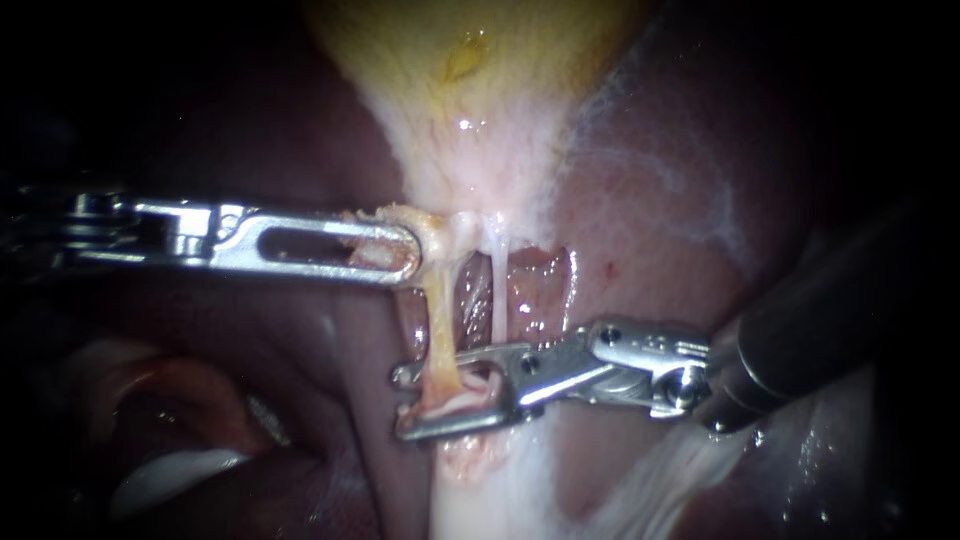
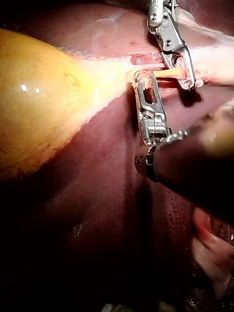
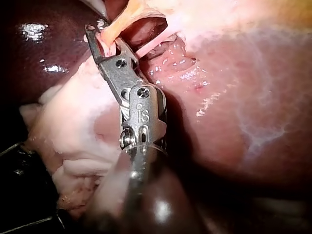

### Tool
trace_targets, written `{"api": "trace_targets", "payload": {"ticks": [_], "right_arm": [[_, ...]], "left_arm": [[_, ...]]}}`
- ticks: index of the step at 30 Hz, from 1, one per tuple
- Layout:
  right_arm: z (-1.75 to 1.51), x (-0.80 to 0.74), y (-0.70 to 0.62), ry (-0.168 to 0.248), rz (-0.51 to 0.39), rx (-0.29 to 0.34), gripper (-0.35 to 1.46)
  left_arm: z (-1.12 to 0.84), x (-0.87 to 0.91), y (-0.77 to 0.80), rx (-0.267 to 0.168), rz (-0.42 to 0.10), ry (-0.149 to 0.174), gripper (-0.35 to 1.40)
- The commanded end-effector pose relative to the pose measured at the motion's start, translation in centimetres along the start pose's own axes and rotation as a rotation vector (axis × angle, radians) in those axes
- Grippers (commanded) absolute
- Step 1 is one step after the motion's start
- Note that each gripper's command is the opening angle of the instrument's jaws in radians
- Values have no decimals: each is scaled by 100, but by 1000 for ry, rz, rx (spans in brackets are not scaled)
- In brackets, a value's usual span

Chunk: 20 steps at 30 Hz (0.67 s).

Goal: Clipping second clip left tube

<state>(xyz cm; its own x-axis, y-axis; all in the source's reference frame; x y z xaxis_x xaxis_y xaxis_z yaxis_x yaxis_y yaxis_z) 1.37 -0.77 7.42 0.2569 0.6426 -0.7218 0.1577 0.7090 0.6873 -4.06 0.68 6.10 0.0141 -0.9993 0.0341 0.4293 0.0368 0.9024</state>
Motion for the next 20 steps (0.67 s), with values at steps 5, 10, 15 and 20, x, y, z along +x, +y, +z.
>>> {"api": "trace_targets", "payload": {"ticks": [5, 10, 15, 20], "right_arm": [[-1, -3, 4, 2, 27, 1, -35], [-1, -9, 2, -23, 23, -2, -35], [-1, -9, 2, -22, 24, -4, -35], [-2, -8, 2, -22, 24, -4, -35]], "left_arm": [[0, -1, 2, 1, 0, 1, -35], [0, -1, 2, 1, 1, 1, -35], [0, -2, 3, 1, 1, 2, -35], [0, -2, 3, 1, 1, 2, -35]]}}
